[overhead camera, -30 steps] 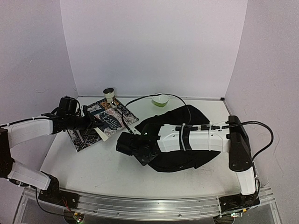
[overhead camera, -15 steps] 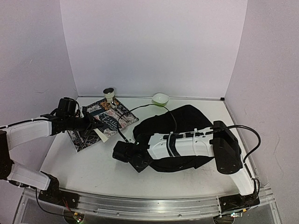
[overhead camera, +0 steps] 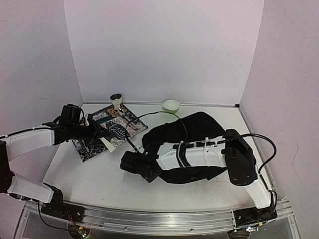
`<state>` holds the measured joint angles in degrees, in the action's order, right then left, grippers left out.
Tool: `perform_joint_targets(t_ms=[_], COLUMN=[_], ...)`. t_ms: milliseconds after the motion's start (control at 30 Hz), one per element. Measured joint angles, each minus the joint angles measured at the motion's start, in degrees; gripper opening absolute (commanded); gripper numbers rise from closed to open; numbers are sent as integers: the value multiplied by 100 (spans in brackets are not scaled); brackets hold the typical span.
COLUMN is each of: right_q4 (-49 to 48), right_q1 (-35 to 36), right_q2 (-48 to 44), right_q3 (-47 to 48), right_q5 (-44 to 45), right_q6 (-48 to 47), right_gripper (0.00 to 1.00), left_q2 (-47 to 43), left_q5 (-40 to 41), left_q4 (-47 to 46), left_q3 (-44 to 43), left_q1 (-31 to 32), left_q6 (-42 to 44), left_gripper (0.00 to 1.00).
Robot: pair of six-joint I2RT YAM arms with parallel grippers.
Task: Pack the student bag
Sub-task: Pick up the largest pocket of the bag from the student bag.
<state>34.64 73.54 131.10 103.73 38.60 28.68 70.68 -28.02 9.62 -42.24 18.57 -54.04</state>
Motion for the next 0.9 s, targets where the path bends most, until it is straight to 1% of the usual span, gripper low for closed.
perform_joint_targets(t_ms=[133,367,500,767,900], right_q4=[-20,-91,-156,-147,-144], right_q1=[0,-29,-119,-302,-394], right_q2=[-283,-1245,-1704,-2316,-2566], right_q3=[-65,-110,-220,-359,-395], right_q5=[-33,-284,-348,-187,-73], right_q6=[-138,-562,-641,-672,-700], right_gripper=[0,0,0,0,0], left_q2=[-39,-92,-96,-152,-152], left_q5=[-80,-287,-509,-1130,-1344], left_q4=[-1,-1,-1,-14,-51], left_q3=[0,0,0,0,-2], left_q1=[0,0,0,21,168], left_q6=[-3,2,4,2,-1], left_gripper=[0,0,0,0,0])
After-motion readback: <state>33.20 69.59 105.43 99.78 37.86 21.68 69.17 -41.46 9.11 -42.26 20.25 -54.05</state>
